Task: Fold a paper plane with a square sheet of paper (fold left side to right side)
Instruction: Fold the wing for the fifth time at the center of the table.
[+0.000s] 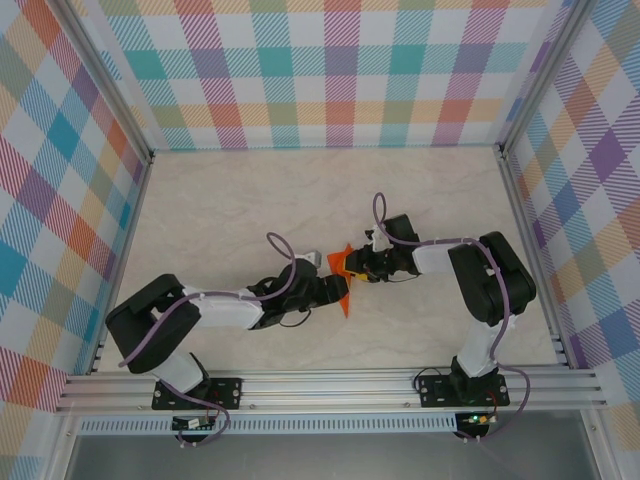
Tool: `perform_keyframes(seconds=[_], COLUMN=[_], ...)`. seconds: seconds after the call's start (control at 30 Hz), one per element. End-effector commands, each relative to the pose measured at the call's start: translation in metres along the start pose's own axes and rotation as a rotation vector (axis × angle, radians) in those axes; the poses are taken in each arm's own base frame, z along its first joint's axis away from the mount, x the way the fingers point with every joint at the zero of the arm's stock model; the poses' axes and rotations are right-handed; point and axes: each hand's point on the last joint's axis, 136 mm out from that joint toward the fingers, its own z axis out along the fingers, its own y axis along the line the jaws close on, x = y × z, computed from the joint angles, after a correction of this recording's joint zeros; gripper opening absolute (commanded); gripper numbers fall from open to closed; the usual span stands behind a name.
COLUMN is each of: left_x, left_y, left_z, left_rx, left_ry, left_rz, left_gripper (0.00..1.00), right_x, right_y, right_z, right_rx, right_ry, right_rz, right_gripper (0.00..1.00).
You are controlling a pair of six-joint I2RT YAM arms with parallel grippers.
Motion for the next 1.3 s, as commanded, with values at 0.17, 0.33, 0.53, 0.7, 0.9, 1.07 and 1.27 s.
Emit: perform_keyframes(seconds=[0.17,0.33,0.53,0.7,0.9,1.07,1.27], left_x=[-0.039,-0.051,-0.055,-0.057,-0.057,-0.058,-0.058], left_y=[0.018,0.011,0.008,0.005,0.009,0.008,0.015], left_z=[-0.015,0.001,0.024,0.034,0.042,0.047,0.051], left_rx=[0.04,0.091,0.134,0.164,0.156,0.162,0.133], left_ry=[-0.026,-0.009,0.017,0.016,0.019,0.024,0.022], left_rz=[-0.122,-0.144,-0.174,-0.197,-0.207,-0.212,-0.21], left_gripper=[0.54,0.48,0.42,0.38,0.33,0.27,0.1], right_x=[0.009,0.01,0.01,0.011,0.011,0.011,0.012], right_y=[-0.027,-0.028,-0.027,-0.027,-0.026,-0.026,-0.026], right_z=[0.009,0.009,0.01,0.01,0.01,0.01,0.01], right_rx=[0.098,0.102,0.104,0.11,0.113,0.118,0.12], right_ry=[0.023,0.027,0.032,0.038,0.039,0.039,0.044], right_rz=[0.015,0.013,0.009,0.007,0.003,0.003,0.002], right_gripper=[0.38,0.38,0.38,0.38,0.38,0.38,0.38])
